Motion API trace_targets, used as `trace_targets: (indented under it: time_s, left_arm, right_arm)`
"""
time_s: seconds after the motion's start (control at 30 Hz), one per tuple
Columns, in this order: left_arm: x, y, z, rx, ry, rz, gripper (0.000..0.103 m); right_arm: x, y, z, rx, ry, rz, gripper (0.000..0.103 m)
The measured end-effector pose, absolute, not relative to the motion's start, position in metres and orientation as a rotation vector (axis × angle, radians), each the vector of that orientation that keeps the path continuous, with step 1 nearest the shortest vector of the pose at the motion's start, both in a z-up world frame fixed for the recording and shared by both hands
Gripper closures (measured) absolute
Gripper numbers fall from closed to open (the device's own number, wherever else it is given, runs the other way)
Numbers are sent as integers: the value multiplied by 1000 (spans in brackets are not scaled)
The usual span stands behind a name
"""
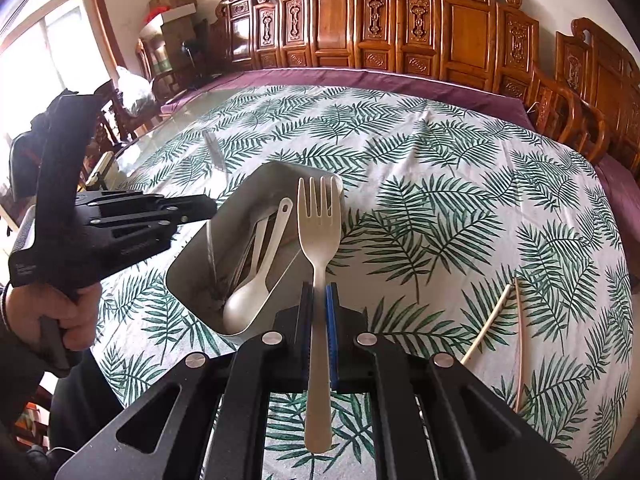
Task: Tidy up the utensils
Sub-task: 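Release the metal fork into the tray with the left tool while the right tool carries the white fork, then lower the white fork into the tray and open the right tool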
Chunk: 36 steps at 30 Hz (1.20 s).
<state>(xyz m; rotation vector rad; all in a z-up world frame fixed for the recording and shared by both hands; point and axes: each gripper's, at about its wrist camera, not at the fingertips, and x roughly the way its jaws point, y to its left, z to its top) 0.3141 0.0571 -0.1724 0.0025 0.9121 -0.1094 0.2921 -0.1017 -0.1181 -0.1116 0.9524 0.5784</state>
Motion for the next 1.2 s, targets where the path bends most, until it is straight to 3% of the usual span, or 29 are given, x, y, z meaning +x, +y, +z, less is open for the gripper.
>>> trace_targets:
  time_s: [0.23, 0.6, 0.73, 0.83, 0.9, 0.97, 1.03, 1.2]
  left_arm:
    - [319, 62, -183, -15, 936, -120, 97]
    - [290, 83, -156, -38, 871, -118, 95]
    - [278, 97, -149, -18, 841, -101, 76]
    - [272, 108, -148, -11, 834, -84, 73]
    - [268, 117, -146, -14, 831, -72, 62]
    - [264, 125, -144, -10, 823, -63, 43]
    - [260, 133, -142, -5, 818, -46, 33]
    - [252, 146, -142, -5, 812, -18, 21]
  right_arm:
    - [297, -90, -125, -128, 972, 582, 95]
    - [304, -50, -124, -124, 965, 616, 95]
    - [307, -31, -126, -123, 968, 631, 95]
    - [310, -18, -130, -117, 975, 638, 95]
    - [314, -11, -133, -105, 987, 644, 95]
    - [317, -4, -136, -104, 993, 645, 95]
    - [321, 2, -139, -102, 998, 645, 95]
    - [331, 14, -144, -88, 1013, 641, 95]
